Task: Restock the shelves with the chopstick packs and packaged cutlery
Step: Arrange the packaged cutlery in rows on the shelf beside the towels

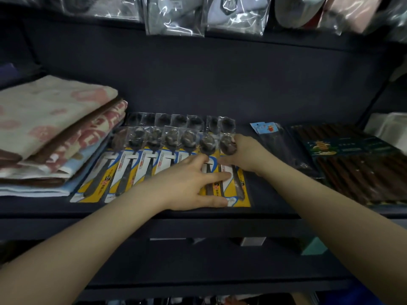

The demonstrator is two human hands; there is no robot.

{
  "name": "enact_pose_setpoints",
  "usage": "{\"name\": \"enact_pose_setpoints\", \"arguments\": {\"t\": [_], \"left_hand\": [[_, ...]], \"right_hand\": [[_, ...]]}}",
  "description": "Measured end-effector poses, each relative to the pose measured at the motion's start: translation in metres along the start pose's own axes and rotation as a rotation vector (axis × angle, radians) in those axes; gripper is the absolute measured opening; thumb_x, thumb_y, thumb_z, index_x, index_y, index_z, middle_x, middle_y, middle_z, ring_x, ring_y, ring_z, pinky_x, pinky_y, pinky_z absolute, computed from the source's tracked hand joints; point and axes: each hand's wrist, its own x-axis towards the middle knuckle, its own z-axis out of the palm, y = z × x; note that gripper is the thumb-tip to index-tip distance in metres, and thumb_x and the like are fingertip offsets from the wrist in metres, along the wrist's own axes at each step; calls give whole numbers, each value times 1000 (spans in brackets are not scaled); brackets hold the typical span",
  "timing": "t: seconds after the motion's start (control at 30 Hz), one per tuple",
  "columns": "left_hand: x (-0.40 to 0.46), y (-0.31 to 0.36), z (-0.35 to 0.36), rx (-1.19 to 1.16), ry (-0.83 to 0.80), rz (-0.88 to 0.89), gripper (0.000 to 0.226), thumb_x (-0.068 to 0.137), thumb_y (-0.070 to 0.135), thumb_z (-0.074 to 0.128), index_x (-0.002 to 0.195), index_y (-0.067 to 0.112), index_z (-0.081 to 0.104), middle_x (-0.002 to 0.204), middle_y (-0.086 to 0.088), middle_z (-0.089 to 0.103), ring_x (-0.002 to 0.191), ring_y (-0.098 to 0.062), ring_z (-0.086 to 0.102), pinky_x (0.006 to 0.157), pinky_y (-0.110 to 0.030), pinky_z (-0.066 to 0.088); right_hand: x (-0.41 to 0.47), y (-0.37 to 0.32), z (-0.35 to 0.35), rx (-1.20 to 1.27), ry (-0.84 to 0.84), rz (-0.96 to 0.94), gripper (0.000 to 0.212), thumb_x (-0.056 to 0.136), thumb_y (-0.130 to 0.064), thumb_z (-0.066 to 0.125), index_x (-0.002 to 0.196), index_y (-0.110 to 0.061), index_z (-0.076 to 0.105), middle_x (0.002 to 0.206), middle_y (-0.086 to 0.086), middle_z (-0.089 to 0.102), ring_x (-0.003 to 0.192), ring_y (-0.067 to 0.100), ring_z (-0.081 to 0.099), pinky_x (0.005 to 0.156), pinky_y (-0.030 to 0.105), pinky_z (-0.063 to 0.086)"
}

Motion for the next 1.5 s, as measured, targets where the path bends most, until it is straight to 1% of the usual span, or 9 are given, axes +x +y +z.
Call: {"name": "enact_pose_setpoints", "arguments": {"t": [0.17,0.4,0.67,0.8,0.97,1.1,1.2,1.37,1.5], "left_hand": [[3,5,0,-39,55,-65,63,78,69,41,135,43,31,147,-1,18,135,-18,23,106,-29,28],[18,16,-6,5,226,-67,98,56,89,4,109,26,56,146,3,33,136,-18,24,110,-36,27],[48,32,-20,-109,436,-114,65,71,66,24,105,22,59,124,8,49,105,-15,53,86,-36,47],[58,40,-27,-99,488,-90,53,79,56,36,107,18,60,126,3,50,101,-15,54,86,-33,47],[70,52,-38,139,618,-43,45,86,19,57,130,11,45,140,-11,44,129,-30,42,108,-44,33],[69,78,-39,571,797,-7,45,84,17,43,129,13,44,140,-12,47,131,-29,40,109,-41,22],[65,83,-40,621,701,7,48,85,32,37,129,15,45,133,-10,53,123,-28,49,106,-38,30],[60,80,-41,226,467,-295,44,92,42,39,128,16,40,114,-6,61,101,-29,59,80,-37,46],[64,76,-28,-416,484,-394,18,95,26,43,90,11,50,68,0,54,63,-20,55,54,-22,41]], "right_hand": [[-1,7,-9,-80,-61,-121,32,88,-44,55,96,-13,62,99,7,62,99,27,56,74,28,36],[10,81,-62,-312,-12,113,52,84,-49,57,111,-5,58,118,15,60,110,33,56,86,35,45],[18,92,-56,-172,-40,123,27,75,-28,74,80,-7,58,94,13,62,93,29,61,72,32,46],[19,93,-57,21,22,84,37,72,-11,69,54,-14,37,64,5,48,70,26,56,56,26,39],[3,77,-92,504,-112,-94,12,83,-9,64,72,-7,60,63,5,51,52,12,45,46,19,35],[-13,61,-120,222,-368,-383,11,89,-10,56,88,-15,66,80,-3,63,73,6,58,68,22,48],[-13,53,-123,-64,-353,-504,9,87,-10,56,89,-8,64,83,6,62,75,16,56,70,30,46],[-1,56,-121,-202,-303,-611,10,85,-20,63,84,-11,68,69,-1,62,67,13,57,63,24,42],[14,56,-109,-337,27,-727,21,81,-30,68,95,-15,71,88,0,65,98,20,61,95,33,38]]}}
